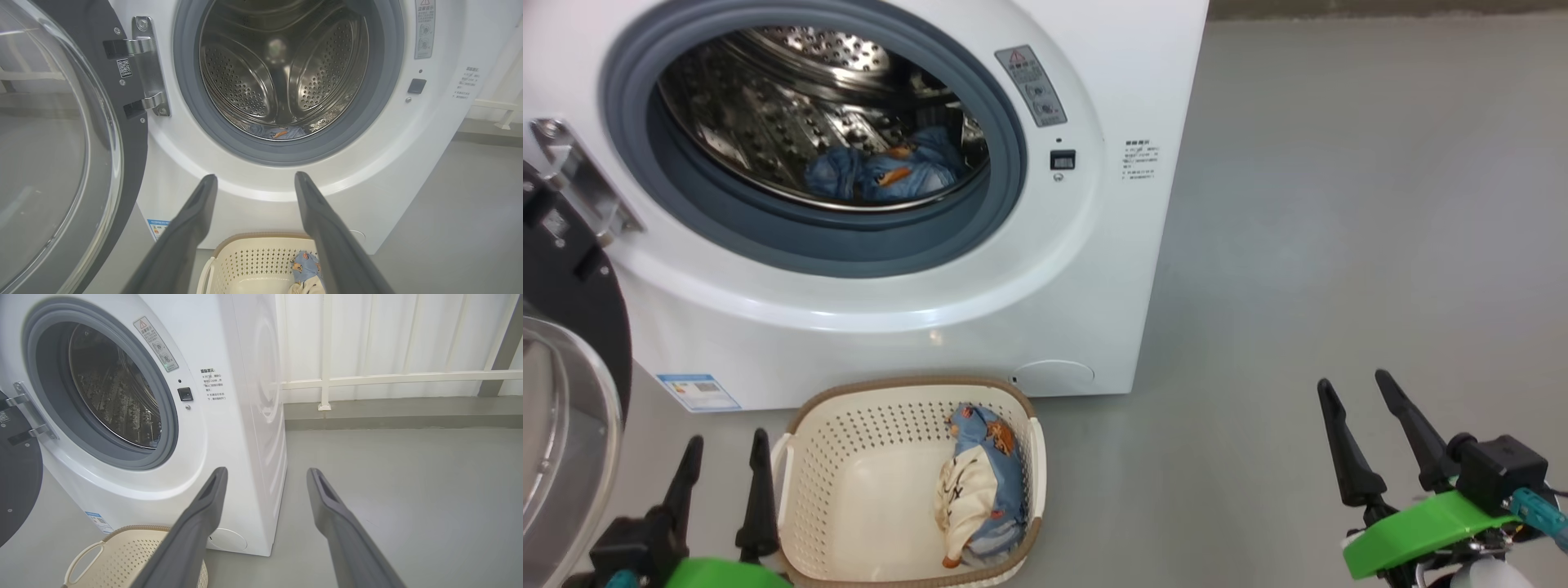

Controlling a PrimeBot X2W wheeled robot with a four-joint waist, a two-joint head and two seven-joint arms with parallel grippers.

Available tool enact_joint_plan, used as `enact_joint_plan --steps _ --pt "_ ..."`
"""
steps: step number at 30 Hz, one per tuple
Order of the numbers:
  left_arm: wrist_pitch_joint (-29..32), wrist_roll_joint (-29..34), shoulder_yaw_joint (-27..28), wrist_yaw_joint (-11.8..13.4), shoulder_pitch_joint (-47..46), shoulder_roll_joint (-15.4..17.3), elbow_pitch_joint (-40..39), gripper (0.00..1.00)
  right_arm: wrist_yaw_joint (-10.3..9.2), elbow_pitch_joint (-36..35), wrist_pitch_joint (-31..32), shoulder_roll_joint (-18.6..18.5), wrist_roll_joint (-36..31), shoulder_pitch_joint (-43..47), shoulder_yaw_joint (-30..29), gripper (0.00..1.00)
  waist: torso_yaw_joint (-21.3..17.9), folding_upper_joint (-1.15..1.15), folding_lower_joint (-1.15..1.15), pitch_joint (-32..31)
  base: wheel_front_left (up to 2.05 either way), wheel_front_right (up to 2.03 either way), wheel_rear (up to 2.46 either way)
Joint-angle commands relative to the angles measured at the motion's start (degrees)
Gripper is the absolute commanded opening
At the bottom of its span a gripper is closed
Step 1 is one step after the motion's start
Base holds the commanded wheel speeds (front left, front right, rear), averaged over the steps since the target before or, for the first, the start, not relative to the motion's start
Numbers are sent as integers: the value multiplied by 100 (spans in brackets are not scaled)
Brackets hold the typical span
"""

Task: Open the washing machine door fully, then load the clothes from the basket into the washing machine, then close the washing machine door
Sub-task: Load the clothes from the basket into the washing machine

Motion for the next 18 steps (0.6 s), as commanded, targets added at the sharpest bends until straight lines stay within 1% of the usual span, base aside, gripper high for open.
enact_joint_plan --steps 1,10,18 --pt "-31 43 208 2 38 82 -228 100 25 -148 -47 -104 24 45 81 100 65 0 1 -142 0 0 0" --pt "-31 55 335 2 450 37 -554 100 25 -163 -47 -98 25 197 59 100 60 0 1 -207 0 0 0" --pt "-31 37 353 2 461 13 -585 100 25 -182 -47 -107 19 151 80 100 28 0 1 -166 0 0 0"
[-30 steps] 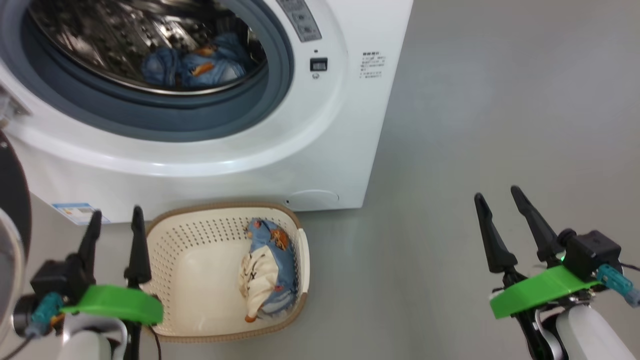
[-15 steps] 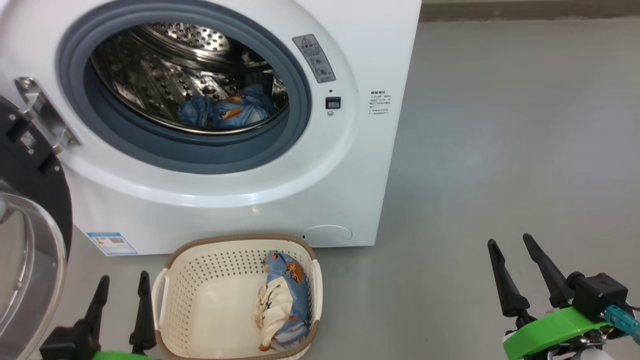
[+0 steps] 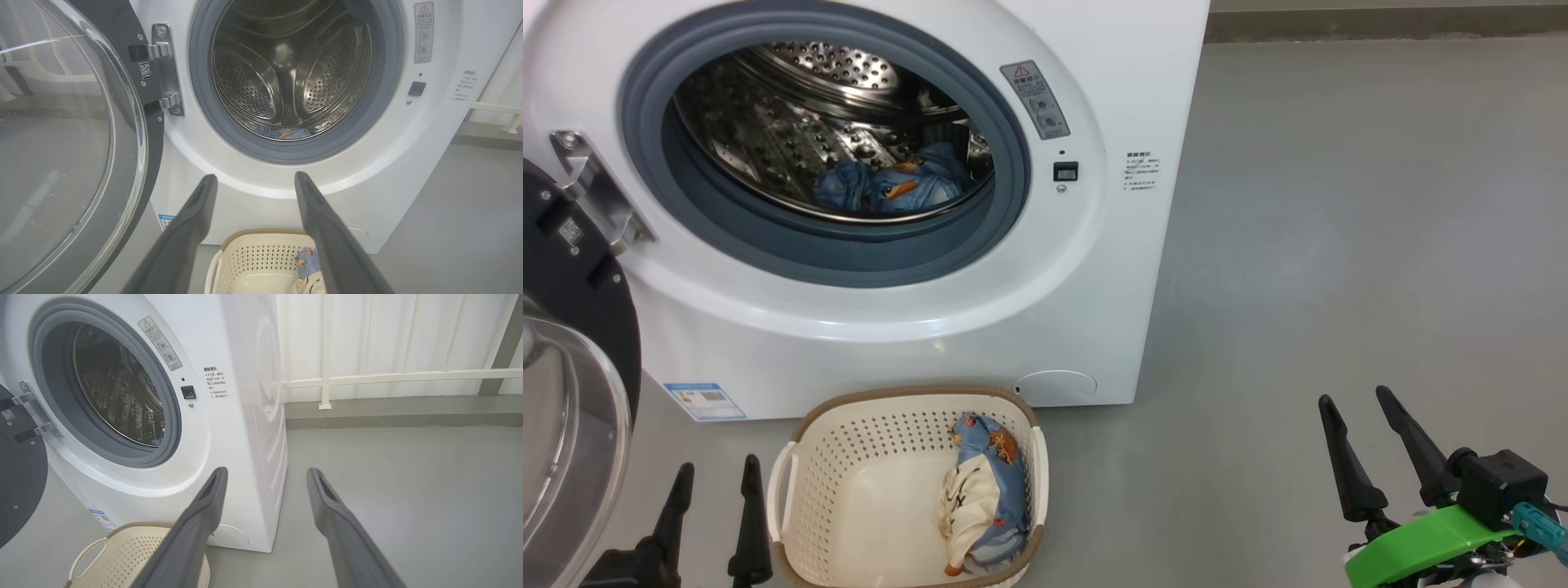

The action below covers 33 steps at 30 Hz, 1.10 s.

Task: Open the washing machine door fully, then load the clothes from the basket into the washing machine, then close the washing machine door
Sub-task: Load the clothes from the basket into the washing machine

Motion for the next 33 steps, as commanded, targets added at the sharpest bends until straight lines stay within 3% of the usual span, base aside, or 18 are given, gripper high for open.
enact_joint_plan --steps 1,18,33 --pt "-31 17 204 2 -54 80 -177 100 25 -151 -47 -107 17 -87 112 100 -9 0 0 16 0 0 0" --pt "-32 -196 75 2 -302 89 156 100 25 -237 -47 -4 12 -405 85 100 -155 0 0 518 0 0 0" --pt "-32 -884 -667 2 -1482 403 1873 100 25 -414 -47 429 -149 -1275 -36 100 -447 0 0 1741 0 0 0"
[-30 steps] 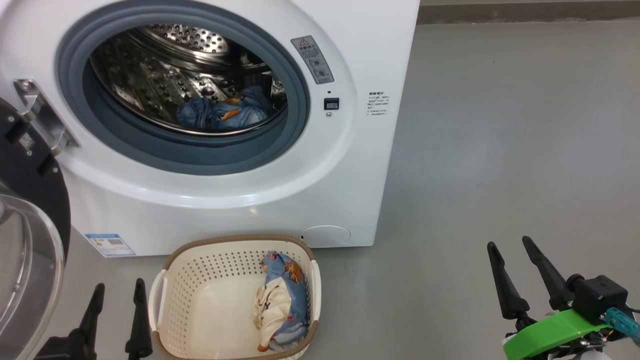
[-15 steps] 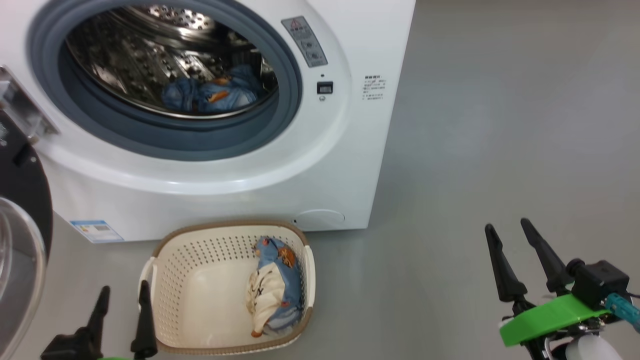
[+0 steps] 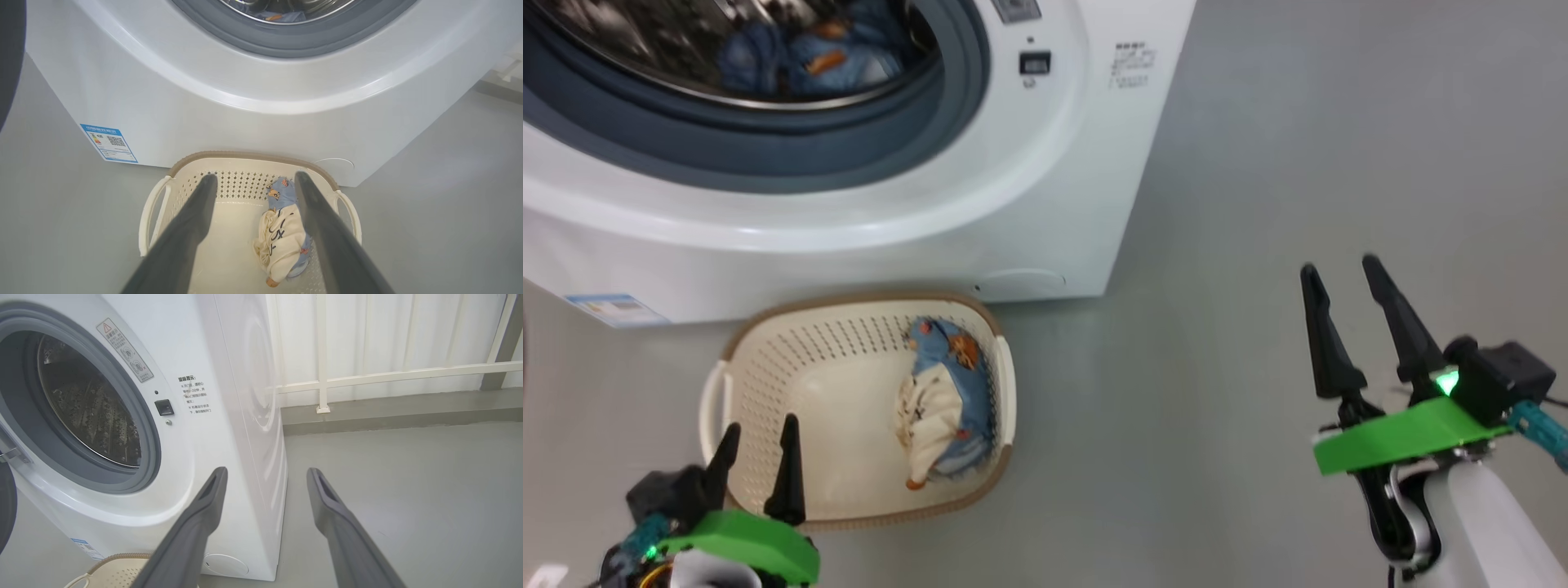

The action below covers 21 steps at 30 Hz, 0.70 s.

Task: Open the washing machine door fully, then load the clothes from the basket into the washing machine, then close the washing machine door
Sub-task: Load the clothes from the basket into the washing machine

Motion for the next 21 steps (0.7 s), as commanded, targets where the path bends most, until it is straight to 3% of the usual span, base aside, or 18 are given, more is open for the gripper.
enact_joint_plan --steps 1,11,21 --pt "-36 -90 3 2 -246 206 146 100 25 -162 -47 30 -53 -201 103 100 -186 0 -1 438 0 0 0" --pt "-36 -554 -876 2 -1153 530 1374 100 25 -183 -47 229 -109 -595 218 100 -425 0 -1 1151 0 0 0" --pt "-36 -1152 -1666 2 -1832 794 2107 100 25 -255 -47 317 -132 -934 365 100 -671 0 -1 1771 0 0 0"
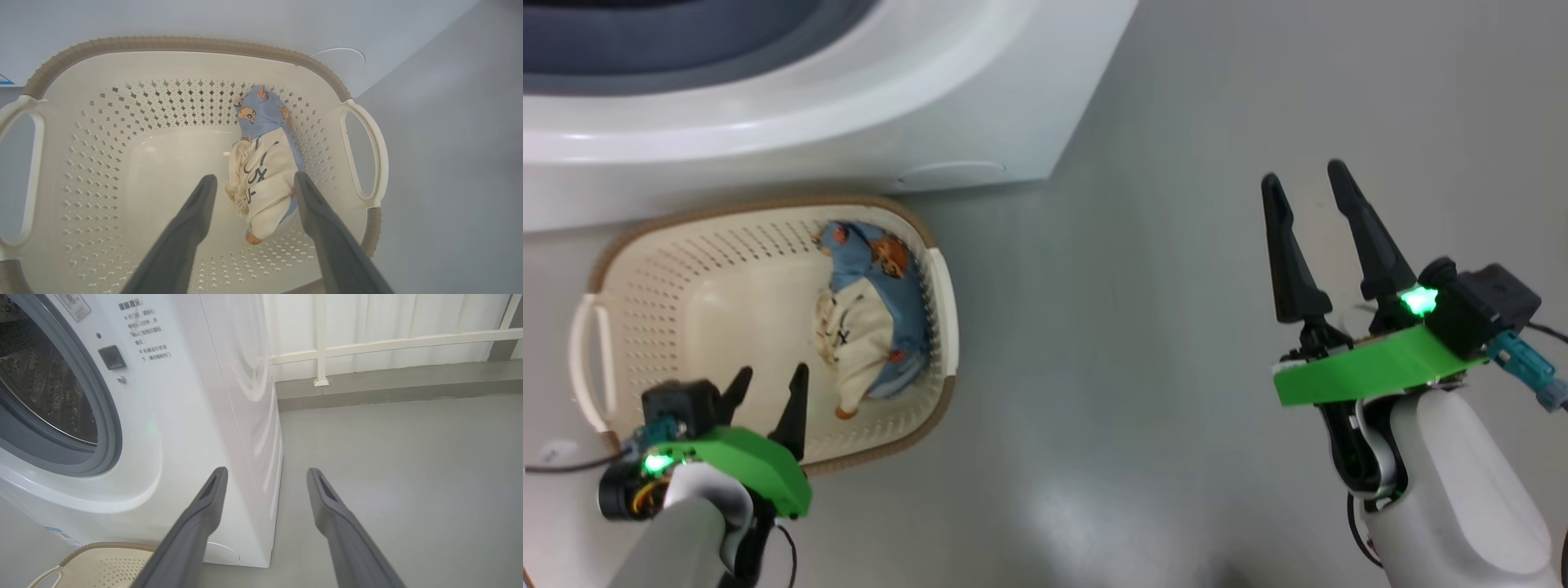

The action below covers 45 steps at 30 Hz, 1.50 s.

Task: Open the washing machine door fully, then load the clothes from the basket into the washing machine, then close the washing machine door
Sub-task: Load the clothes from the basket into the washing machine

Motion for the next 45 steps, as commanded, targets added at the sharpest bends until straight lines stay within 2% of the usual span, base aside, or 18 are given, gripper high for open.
enact_joint_plan --steps 1,11,21,34,44,45 --pt "-36 -85 46 2 -101 203 -15 100 25 -161 -46 22 -87 -56 123 100 -190 0 -1 332 0 0 0" --pt "124 -761 -876 2 -802 596 180 100 25 -283 -46 85 -132 -502 334 100 -396 0 -1 1003 0 0 0" --pt "669 -1573 -1768 2 -1500 1108 -28 100 25 -414 -46 107 -70 -802 420 100 -591 0 -1 1630 0 0 0" --pt "1222 -2626 -2770 2 -1982 1608 -404 100 25 -517 -46 109 35 -889 513 100 -779 0 -1 1958 0 0 0" --pt "1244 -3217 -3443 2 -2219 1836 -557 100 25 -553 -46 109 46 -920 618 100 -847 0 -1 2038 0 0 0" --pt "1235 -3260 -3515 2 -2243 1838 -548 95 25 -557 -46 109 43 -919 622 100 -850 0 -1 2041 0 0 0"
